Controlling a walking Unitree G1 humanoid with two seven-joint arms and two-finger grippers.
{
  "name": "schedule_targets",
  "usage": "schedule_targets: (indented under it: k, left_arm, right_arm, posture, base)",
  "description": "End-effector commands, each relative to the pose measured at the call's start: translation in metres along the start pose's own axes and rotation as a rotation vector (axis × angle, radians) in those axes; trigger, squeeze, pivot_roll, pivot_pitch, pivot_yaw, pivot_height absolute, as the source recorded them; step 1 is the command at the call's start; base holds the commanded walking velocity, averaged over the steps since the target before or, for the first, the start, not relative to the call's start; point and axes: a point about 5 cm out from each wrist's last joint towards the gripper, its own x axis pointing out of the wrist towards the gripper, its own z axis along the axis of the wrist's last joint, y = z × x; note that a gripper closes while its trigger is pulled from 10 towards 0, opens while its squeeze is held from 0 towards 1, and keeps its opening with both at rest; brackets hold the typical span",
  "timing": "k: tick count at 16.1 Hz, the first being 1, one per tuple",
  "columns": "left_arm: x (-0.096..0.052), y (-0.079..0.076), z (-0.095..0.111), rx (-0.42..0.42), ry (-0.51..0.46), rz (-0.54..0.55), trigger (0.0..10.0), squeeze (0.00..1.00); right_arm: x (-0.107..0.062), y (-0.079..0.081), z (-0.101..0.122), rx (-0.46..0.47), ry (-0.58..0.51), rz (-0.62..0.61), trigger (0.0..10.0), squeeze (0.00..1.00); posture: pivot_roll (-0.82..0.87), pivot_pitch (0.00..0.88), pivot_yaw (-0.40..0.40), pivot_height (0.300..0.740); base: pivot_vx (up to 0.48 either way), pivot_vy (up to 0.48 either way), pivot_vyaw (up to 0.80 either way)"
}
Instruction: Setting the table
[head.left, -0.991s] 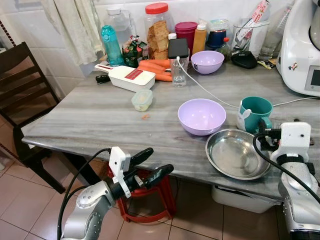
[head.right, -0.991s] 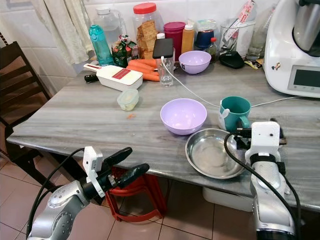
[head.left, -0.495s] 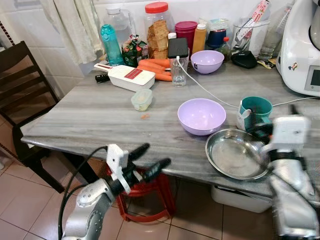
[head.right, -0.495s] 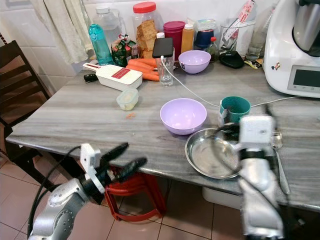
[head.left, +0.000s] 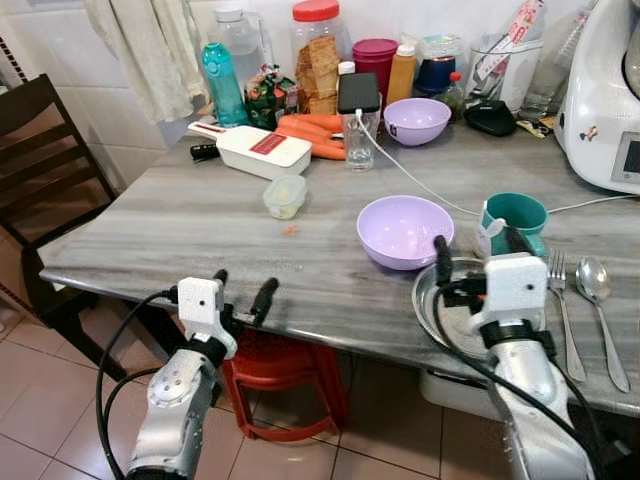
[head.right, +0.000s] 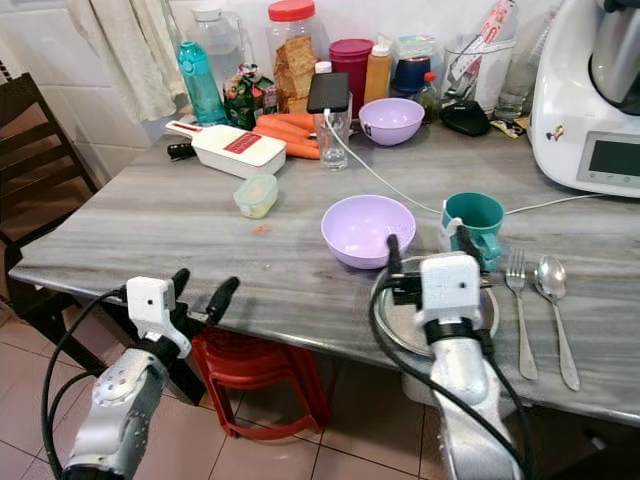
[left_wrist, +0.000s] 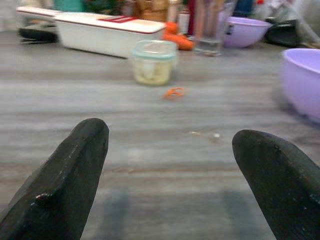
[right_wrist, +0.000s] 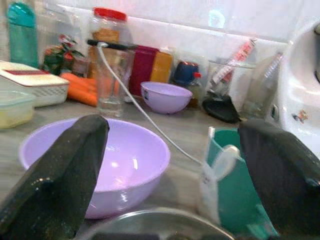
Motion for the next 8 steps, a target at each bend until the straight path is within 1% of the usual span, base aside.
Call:
schedule_targets:
  k: [1, 2, 4, 5, 6, 8]
  left_arm:
    - [0.001, 0.006, 0.002, 0.023, -0.007, 0.039, 10.0, 0.00]
    - [0.002, 0.006, 0.003, 0.037, -0.012, 0.052, 10.0, 0.00]
    - [0.005, 0.006, 0.004, 0.048, -0.024, 0.061, 10.0, 0.00]
    - [0.005, 0.010, 0.005, 0.081, -0.033, 0.082, 10.0, 0.00]
    - [0.006, 0.019, 0.007, 0.106, -0.027, 0.143, 10.0, 0.00]
    - [0.008, 0.024, 0.010, 0.111, -0.039, 0.188, 10.0, 0.00]
  right_arm:
    - [0.002, 0.002, 0.007, -0.006, -0.034, 0.014, 10.0, 0.00]
    - [0.003, 0.002, 0.008, -0.012, -0.034, 0.020, 10.0, 0.00]
    - [0.003, 0.004, 0.009, -0.057, -0.046, 0.053, 10.0, 0.00]
    - [0.003, 0.005, 0.010, -0.061, -0.049, 0.059, 10.0, 0.00]
    - [0.004, 0.006, 0.009, -0.058, -0.047, 0.061, 10.0, 0.00]
    - [0.004, 0.008, 0.009, -0.055, -0.046, 0.069, 10.0, 0.00]
  posture:
    - [-0.16, 0.000, 0.094, 0.740]
    - [-0.16, 0.000, 0.093, 0.740]
    - [-0.16, 0.000, 0.093, 0.740]
    - [-0.16, 0.000, 0.093, 0.740]
    - [-0.16, 0.000, 0.094, 0.740]
    - [-0.16, 0.000, 0.095, 0.740]
  base:
    - [0.000, 0.000, 0.00]
    - [0.000, 0.000, 0.00]
    - [0.000, 0.000, 0.80]
    - [0.000, 0.000, 0.80]
    - [0.000, 0.000, 0.80]
    - [0.000, 0.000, 0.80]
